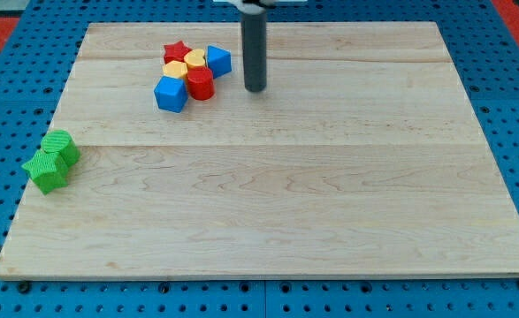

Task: Push the green star along with the green circle towards the group of blocks

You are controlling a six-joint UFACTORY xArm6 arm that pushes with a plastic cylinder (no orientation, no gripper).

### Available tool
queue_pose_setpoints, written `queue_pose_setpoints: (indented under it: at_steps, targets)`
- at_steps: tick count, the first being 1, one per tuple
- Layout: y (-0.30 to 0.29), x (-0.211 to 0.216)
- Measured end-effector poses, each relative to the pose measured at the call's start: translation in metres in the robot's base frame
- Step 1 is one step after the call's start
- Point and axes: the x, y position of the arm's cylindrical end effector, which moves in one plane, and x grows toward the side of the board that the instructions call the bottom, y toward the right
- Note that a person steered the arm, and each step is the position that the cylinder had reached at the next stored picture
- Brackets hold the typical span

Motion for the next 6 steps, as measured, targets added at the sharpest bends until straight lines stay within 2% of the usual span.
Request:
queue_pose_setpoints:
  at_steps: [1, 2, 3, 4, 6]
  targets:
    - [-0.049, 0.123]
    - [-0.152, 0.213]
    - [-0.29, 0.235]
    - [-0.3, 0.214]
    - [-0.264, 0.098]
